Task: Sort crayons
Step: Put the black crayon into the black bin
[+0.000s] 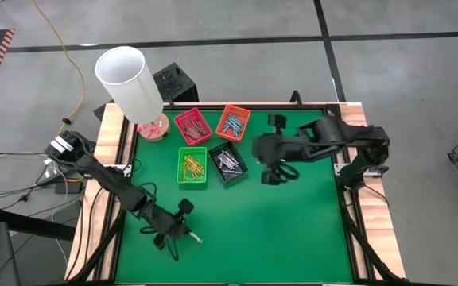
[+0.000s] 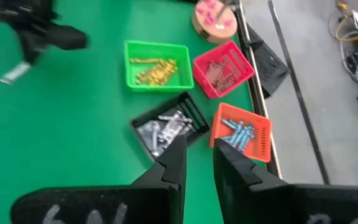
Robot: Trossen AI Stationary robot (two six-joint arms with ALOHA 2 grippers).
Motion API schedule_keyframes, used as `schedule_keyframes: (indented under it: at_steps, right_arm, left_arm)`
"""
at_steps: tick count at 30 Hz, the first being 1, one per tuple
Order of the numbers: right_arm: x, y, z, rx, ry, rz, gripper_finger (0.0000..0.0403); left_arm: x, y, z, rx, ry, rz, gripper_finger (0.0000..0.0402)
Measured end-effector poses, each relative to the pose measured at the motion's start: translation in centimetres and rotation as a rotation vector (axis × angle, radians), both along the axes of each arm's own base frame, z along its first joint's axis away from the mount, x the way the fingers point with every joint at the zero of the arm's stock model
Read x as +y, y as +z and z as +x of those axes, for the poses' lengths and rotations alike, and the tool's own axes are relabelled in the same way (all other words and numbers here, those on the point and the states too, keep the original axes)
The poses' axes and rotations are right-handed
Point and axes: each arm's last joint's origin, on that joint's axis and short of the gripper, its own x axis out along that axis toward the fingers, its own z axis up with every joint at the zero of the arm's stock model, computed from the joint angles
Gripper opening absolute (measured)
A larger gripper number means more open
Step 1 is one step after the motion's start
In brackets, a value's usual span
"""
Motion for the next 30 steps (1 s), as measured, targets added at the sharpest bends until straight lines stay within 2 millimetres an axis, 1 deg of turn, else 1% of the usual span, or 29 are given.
schedule_keyframes:
  at_steps: [4, 8, 10, 13, 16, 19, 23, 25, 30]
  right_arm:
    - [1.3, 1.1, -2.1, -0.065, -0.005, 0.016, 0.0074]
    - [2.8, 1.8, -3.6, -0.127, -0.016, -0.049, 0.0074]
    - [3.7, 1.7, -3.8, -0.145, -0.020, -0.099, 0.0074]
    - [4.6, 0.8, -4.0, -0.133, -0.032, -0.179, 0.0074]
    - [5.3, -0.8, -4.2, -0.126, -0.042, -0.217, 0.0074]
    - [5.8, -2.8, -4.0, -0.171, -0.024, -0.248, 0.0074]
    - [6.5, -6.7, -3.1, -0.265, 0.083, -0.270, 0.0074]
    - [6.1, -8.5, -3.0, -0.354, 0.119, -0.240, 0.0074]
    - [4.7, -11.9, -3.2, -0.628, 0.206, -0.129, 0.0074]
  left_arm:
    - [1.4, 2.0, 0.1, -0.080, 0.078, 0.013, 0.0005]
    - [3.0, 4.7, 0.3, -0.245, 0.198, 0.005, 0.0005]
    - [3.6, 6.3, 0.5, -0.361, 0.250, -0.022, 0.0005]
    - [4.4, 8.7, 0.6, -0.534, 0.304, -0.080, 0.0005]
    - [5.0, 10.7, 0.5, -0.675, 0.327, -0.132, 0.0005]
    - [5.5, 11.8, 0.3, -0.754, 0.343, -0.155, 0.0005]
    - [6.1, 12.9, 0.2, -0.828, 0.384, -0.222, 0.0005]
    - [6.2, 13.1, 0.2, -0.852, 0.390, -0.224, 0.0005]
    - [7.1, 13.9, 0.3, -0.937, 0.425, -0.244, 0.0005]
